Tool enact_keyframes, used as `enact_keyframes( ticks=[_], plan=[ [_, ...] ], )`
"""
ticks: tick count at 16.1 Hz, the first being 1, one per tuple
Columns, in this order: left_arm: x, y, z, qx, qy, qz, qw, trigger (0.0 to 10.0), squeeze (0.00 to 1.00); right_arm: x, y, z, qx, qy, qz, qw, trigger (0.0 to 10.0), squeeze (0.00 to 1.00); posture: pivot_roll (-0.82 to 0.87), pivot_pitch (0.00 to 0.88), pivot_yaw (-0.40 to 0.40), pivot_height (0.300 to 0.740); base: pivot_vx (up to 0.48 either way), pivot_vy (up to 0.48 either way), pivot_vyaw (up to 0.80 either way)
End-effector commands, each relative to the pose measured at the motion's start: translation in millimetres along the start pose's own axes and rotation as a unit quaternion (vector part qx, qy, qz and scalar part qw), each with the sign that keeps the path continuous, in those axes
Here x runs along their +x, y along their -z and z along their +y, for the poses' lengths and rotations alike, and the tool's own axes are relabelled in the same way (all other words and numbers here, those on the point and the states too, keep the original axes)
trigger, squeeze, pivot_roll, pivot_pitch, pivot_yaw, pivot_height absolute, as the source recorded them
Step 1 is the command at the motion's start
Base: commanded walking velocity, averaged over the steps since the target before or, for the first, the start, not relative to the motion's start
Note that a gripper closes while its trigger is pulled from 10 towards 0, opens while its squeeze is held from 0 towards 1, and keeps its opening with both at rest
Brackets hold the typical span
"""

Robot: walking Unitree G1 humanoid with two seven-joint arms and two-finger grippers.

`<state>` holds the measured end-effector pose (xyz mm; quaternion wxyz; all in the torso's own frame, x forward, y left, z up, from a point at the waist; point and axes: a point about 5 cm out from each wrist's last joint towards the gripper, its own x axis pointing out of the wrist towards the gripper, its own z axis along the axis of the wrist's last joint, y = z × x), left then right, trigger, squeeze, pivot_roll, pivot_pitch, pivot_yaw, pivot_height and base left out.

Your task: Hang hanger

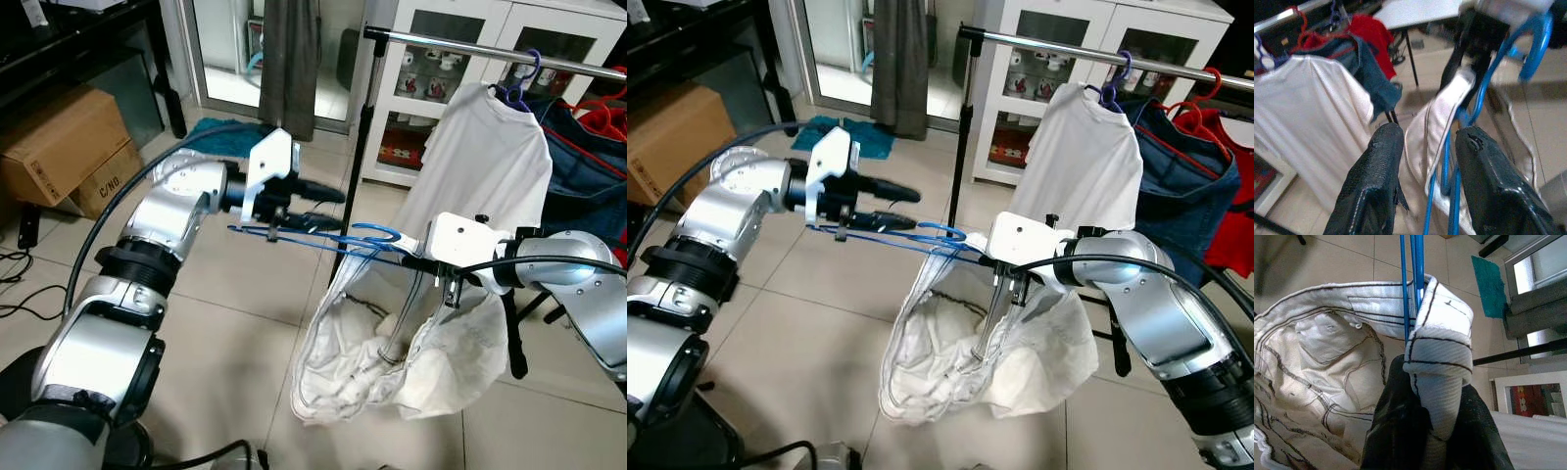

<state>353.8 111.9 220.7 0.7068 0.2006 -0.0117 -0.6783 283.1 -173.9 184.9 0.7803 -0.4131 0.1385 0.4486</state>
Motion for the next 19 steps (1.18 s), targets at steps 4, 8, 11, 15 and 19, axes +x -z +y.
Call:
enact_keyframes(
  ticks=[4, 8, 11, 15, 19],
  plan=[
    [13.4, 4.5, -13.2, 0.002, 0.05, 0.005, 0.999, 10.0, 0.0, -4.8, -10.7, -3.8, -0.027, 0.005, -0.01, 1.0, 0.0, 0.0, -0.02, 0.0, -0.014, 0.74, 0.0, 0.0, 0.0],
    [18.1, 11.6, -15.7, 0.02, 0.045, 0.034, 0.998, 10.0, 0.0, -5.6, -11.3, -0.6, -0.028, 0.0, -0.01, 1.0, 0.0, 0.0, -0.04, 0.0, -0.006, 0.74, 0.0, 0.0, 0.0],
    [23.5, 17.9, -13.3, 0.034, 0.023, 0.058, 0.997, 0.0, 0.0, -7.3, -15.6, 1.2, -0.034, -0.007, -0.014, 0.999, 0.0, 0.0, -0.04, 0.0, -0.004, 0.74, 0.0, 0.0, 0.0],
    [28.8, 21.7, -15.0, 0.042, 0.026, 0.069, 0.996, 0.0, 0.0, -9.9, -18.7, -0.1, -0.042, -0.008, -0.013, 0.999, 0.0, 0.0, -0.04, 0.0, -0.003, 0.74, 0.0, 0.0, 0.0],
    [32.1, 24.3, -15.4, 0.055, 0.025, 0.079, 0.995, 0.0, 0.0, -11.6, -20.8, 0.3, -0.048, -0.017, -0.012, 0.999, 0.0, 0.0, -0.05, 0.0, -0.005, 0.74, 0.0, 0.0, 0.0]
  ],
)
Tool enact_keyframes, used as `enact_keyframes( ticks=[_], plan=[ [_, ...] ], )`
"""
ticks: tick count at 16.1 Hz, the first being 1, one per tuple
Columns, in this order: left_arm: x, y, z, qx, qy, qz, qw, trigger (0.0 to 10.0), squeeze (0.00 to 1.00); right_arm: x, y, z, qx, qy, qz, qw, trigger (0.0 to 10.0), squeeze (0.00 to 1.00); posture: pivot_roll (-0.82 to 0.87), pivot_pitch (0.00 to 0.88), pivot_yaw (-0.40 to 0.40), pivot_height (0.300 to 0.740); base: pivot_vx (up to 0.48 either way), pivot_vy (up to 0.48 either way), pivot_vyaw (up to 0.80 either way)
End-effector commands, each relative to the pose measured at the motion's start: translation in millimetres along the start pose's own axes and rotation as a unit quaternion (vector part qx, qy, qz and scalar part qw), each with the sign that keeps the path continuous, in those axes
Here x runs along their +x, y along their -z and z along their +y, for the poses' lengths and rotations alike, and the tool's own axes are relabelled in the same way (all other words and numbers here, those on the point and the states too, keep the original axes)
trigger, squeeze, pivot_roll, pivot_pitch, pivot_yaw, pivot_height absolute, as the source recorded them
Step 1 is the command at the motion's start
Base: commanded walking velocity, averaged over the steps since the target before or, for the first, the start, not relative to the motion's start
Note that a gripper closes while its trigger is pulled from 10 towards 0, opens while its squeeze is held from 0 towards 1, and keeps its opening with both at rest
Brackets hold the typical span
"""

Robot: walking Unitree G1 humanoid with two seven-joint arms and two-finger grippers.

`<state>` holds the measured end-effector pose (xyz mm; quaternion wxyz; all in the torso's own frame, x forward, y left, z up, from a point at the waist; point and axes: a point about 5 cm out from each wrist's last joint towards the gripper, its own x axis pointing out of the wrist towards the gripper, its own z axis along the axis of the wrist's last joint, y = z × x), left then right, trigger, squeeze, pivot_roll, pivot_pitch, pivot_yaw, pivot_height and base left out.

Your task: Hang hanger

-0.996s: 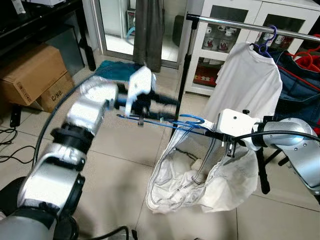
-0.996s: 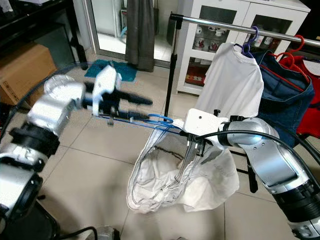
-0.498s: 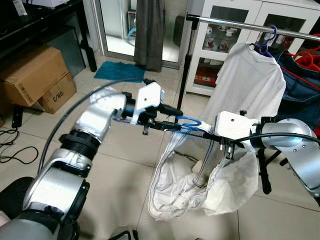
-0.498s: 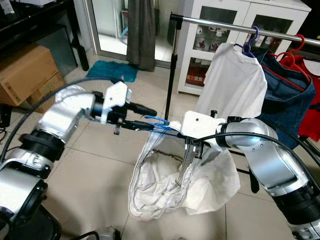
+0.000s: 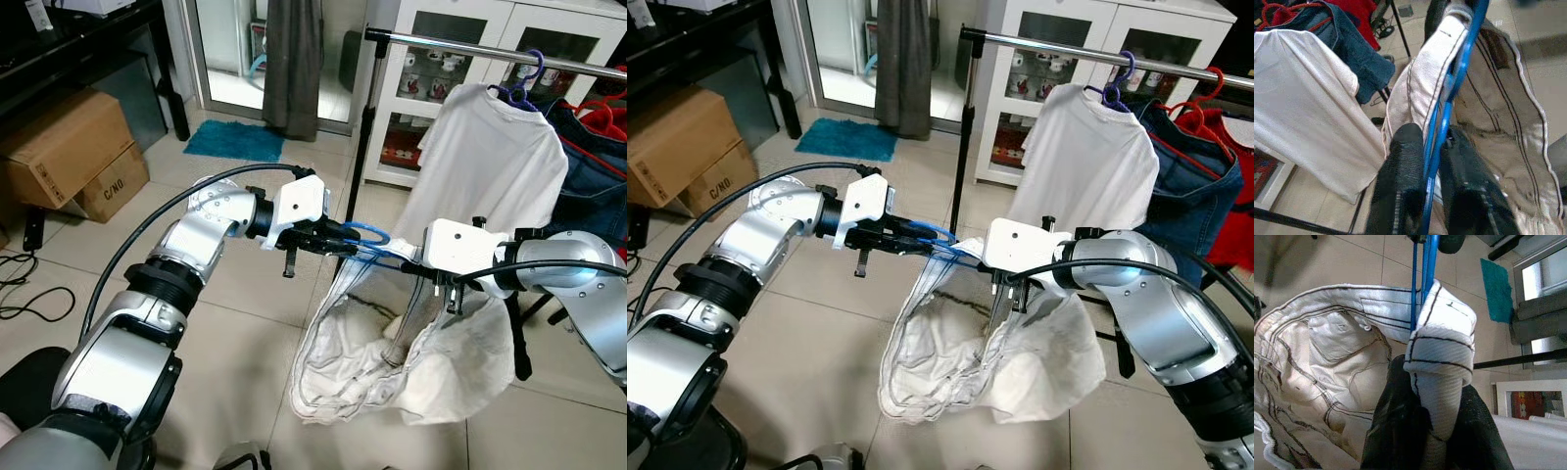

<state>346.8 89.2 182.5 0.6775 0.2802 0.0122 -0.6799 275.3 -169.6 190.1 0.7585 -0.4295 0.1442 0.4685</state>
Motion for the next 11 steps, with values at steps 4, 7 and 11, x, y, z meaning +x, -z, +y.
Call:
enact_keyframes(
  ticks=[4, 7, 11],
  plan=[
    [3.0, 4.1, 0.0, 0.027, -0.003, 0.036, 0.999, 0.0, 0.0, -9.0, -14.4, -7.2, -0.031, 0.006, -0.018, 0.999, 0.0, 0.0, -0.05, 0.0, -0.015, 0.74, 0.0, 0.0, 0.0],
    [4.6, 6.4, -1.3, 0.03, -0.006, 0.042, 0.999, 0.0, 0.0, -9.1, -15.1, -8.4, -0.033, 0.006, -0.019, 0.999, 0.0, 0.0, -0.05, 0.0, -0.018, 0.74, 0.0, 0.0, 0.0],
    [9.4, 12.4, -1.5, -0.001, -0.065, 0.017, 0.998, 0.0, 0.0, -9.5, -18.9, -10.8, -0.031, 0.01, -0.028, 0.999, 0.0, 0.0, -0.05, 0.0, -0.017, 0.74, 0.0, 0.0, 0.0]
  ],
)
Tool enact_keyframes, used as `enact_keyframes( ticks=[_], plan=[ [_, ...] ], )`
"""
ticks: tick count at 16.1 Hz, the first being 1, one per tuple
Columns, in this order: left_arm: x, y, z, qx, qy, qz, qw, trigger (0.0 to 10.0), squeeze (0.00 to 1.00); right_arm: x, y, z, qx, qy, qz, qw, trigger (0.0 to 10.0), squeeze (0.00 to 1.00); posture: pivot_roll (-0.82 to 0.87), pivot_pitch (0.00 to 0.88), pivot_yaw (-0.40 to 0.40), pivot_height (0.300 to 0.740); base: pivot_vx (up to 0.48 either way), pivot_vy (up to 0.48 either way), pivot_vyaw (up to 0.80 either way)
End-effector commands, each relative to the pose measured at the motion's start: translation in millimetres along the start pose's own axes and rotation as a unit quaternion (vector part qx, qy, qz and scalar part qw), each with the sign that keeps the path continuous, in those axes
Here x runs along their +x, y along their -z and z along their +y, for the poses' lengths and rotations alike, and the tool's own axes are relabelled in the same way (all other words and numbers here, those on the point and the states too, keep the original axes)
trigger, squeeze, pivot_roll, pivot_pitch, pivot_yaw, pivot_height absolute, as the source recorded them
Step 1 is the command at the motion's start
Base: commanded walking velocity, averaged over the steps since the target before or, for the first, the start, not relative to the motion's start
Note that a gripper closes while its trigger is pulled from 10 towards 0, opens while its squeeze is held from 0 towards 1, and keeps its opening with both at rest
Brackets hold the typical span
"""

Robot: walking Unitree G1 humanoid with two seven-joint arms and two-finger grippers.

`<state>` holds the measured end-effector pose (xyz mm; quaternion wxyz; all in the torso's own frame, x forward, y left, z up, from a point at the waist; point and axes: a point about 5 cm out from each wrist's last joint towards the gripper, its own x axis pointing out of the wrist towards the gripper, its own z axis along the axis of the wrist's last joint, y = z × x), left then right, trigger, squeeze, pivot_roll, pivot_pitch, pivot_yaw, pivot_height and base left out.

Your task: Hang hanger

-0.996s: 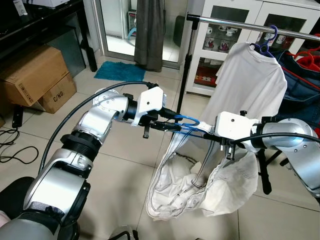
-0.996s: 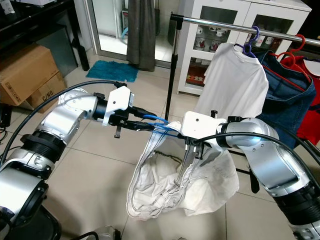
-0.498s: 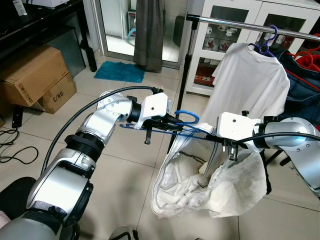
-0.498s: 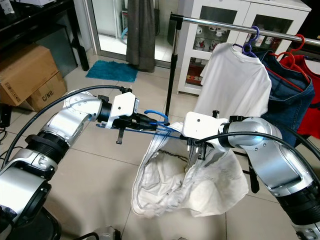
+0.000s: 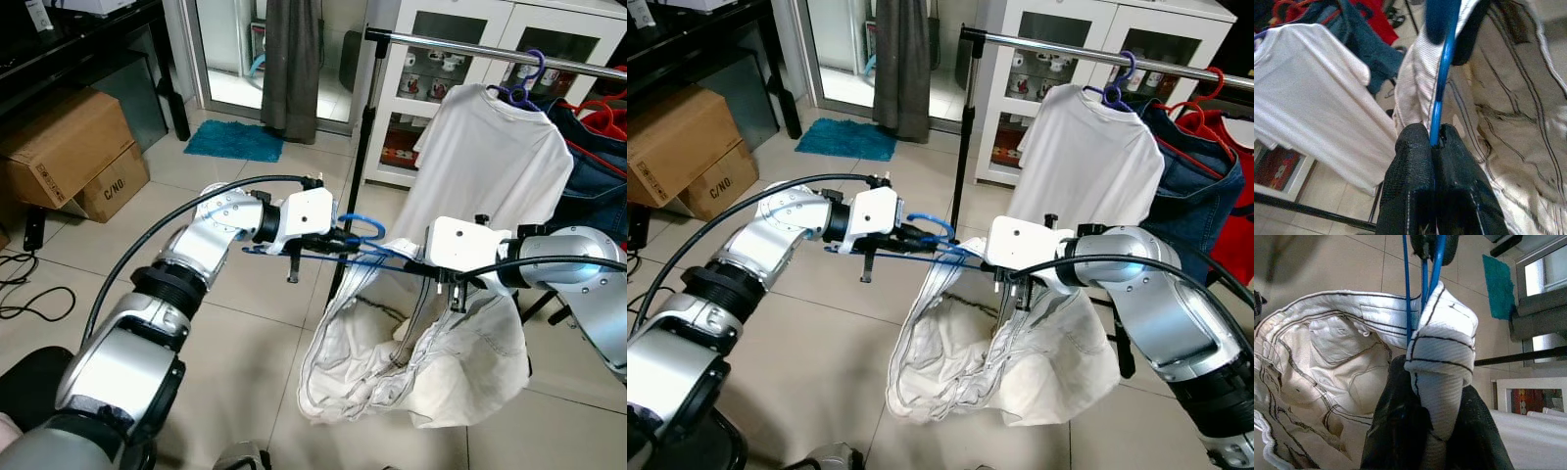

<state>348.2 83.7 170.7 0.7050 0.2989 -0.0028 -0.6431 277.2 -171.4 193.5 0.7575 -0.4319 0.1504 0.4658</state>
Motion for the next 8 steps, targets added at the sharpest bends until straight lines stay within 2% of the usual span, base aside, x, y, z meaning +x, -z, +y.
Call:
enact_keyframes(
  ticks=[1, 2, 4, 5, 8],
  plan=[
    [1.1, 4.7, 2.5, -0.03, -0.049, -0.005, 0.998, 0.0, 0.0, -8.2, -19.7, -8.1, -0.031, 0.014, -0.039, 0.999, 0.0, 0.0, -0.04, 0.0, -0.015, 0.74, 0.0, 0.0, 0.0],
    [1.1, 4.7, 2.5, -0.03, -0.049, -0.005, 0.998, 0.0, 0.0, -8.2, -19.7, -8.1, -0.031, 0.014, -0.039, 0.999, 0.0, 0.0, -0.04, 0.0, -0.015, 0.74, 0.0, 0.0, 0.0],
    [5.5, 6.7, 6.0, -0.05, -0.123, -0.009, 0.991, 0.0, 0.0, -9.4, -20.4, -12.7, -0.026, 0.032, -0.04, 0.998, 0.0, 0.0, -0.04, 0.0, -0.023, 0.74, 0.0, 0.0, 0.0],
    [9.3, 6.3, 4.1, -0.054, -0.133, -0.014, 0.989, 0.0, 0.0, -9.3, -19.1, -15.5, -0.023, 0.045, -0.036, 0.998, 0.0, 0.0, -0.04, 0.0, -0.025, 0.74, 0.0, 0.0, 0.0],
    [18.7, 0.2, -6.3, -0.043, -0.119, -0.044, 0.991, 0.0, 0.0, -6.7, -19.1, -17.9, -0.022, 0.054, -0.039, 0.998, 0.0, 0.0, -0.04, 0.0, -0.032, 0.74, 0.0, 0.0, 0.0]
  ],
)
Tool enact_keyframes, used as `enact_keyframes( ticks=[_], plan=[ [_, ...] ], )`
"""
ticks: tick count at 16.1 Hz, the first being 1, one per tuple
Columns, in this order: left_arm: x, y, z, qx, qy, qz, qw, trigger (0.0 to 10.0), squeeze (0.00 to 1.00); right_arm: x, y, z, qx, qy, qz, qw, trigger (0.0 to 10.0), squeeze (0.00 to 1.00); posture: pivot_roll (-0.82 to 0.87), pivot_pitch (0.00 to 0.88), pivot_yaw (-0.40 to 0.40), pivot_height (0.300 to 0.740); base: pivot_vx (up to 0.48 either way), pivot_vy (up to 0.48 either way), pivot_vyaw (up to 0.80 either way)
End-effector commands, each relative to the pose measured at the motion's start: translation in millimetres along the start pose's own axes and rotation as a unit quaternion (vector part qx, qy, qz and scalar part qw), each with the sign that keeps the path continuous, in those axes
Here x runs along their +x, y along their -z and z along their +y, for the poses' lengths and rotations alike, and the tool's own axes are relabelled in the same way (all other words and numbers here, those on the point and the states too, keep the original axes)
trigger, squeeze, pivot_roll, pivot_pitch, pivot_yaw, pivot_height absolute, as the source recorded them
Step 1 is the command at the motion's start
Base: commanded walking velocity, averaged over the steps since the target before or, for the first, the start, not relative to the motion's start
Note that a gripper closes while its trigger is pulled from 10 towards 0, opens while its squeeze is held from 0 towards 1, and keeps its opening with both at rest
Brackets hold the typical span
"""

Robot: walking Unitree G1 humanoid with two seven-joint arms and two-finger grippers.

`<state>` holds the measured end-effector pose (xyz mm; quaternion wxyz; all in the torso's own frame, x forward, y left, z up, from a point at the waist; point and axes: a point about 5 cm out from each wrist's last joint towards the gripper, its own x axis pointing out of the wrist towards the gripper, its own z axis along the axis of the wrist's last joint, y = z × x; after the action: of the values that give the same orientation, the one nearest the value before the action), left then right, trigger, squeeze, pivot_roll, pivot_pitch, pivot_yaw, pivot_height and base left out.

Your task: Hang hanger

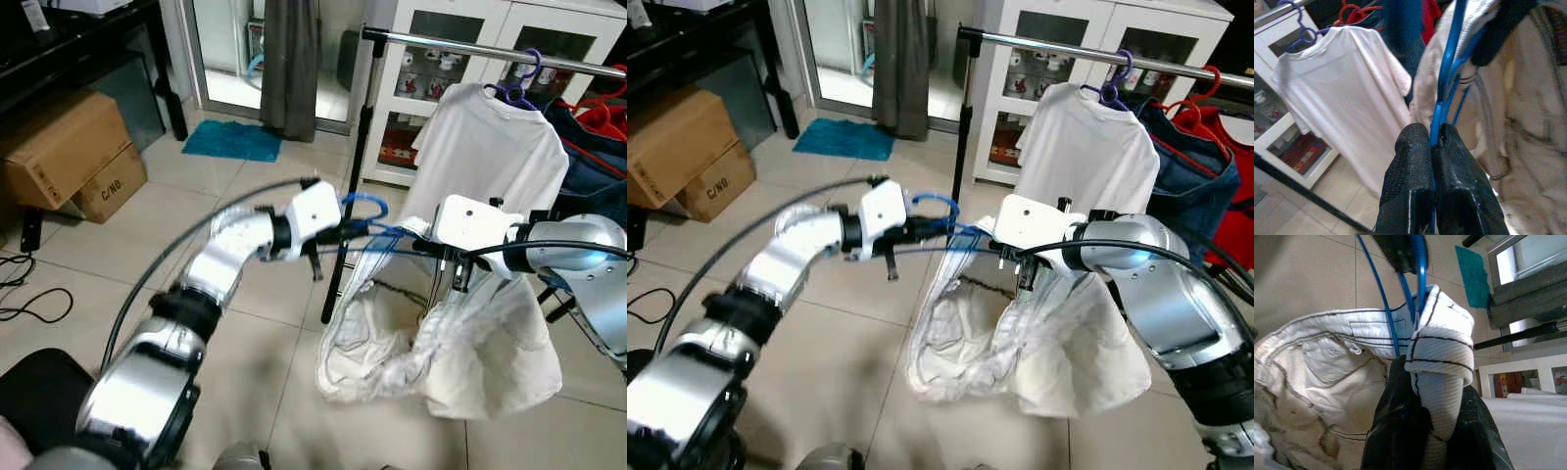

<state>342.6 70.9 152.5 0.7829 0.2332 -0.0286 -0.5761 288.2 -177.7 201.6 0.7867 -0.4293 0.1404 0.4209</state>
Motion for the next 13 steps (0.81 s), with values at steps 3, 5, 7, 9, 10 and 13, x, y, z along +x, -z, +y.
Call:
enact_keyframes(
  ticks=[3, 5, 7, 9, 10, 13],
  plan=[
    [1.9, -14.9, 0.5, 0.004, 0.004, -0.046, 0.999, 0.0, 0.0, -2.5, -25.0, -4.3, -0.041, 0.003, -0.056, 0.998, 5.9, 0.0, -0.03, 0.0, -0.033, 0.74, 0.0, 0.0, 0.0],
    [1.2, -15.8, 2.6, 0.0, -0.013, -0.048, 0.999, 0.0, 0.0, -2.5, -25.6, -5.5, -0.045, 0.005, -0.057, 0.997, 10.0, 0.0, -0.04, 0.0, -0.032, 0.74, 0.0, 0.0, 0.0],
    [7.7, -21.3, 2.3, -0.015, -0.054, -0.075, 0.996, 0.0, 0.0, -3.4, -28.8, -9.2, -0.038, 0.014, -0.064, 0.997, 10.0, 0.0, -0.04, 0.0, -0.035, 0.74, 0.0, 0.0, 0.0],
    [12.7, -22.6, -0.1, -0.023, -0.072, -0.083, 0.994, 0.0, 0.0, -3.6, -29.0, -9.2, -0.036, 0.014, -0.066, 0.997, 10.0, 0.6, -0.04, 0.0, -0.036, 0.74, 0.0, 0.0, 0.0],
    [13.9, -23.1, -0.6, -0.026, -0.077, -0.087, 0.993, 0.0, 0.0, -3.6, -28.9, -9.0, -0.035, 0.013, -0.066, 0.997, 10.0, 0.94, -0.04, 0.0, -0.036, 0.74, 0.0, 0.0, 0.0],
    [21.2, -26.0, -4.4, -0.041, -0.109, -0.103, 0.988, 0.0, 0.0, -3.4, -29.5, -7.3, -0.033, 0.012, -0.07, 0.997, 10.0, 1.0, -0.04, 0.0, -0.031, 0.74, 0.0, 0.0, 0.0]
  ],
)
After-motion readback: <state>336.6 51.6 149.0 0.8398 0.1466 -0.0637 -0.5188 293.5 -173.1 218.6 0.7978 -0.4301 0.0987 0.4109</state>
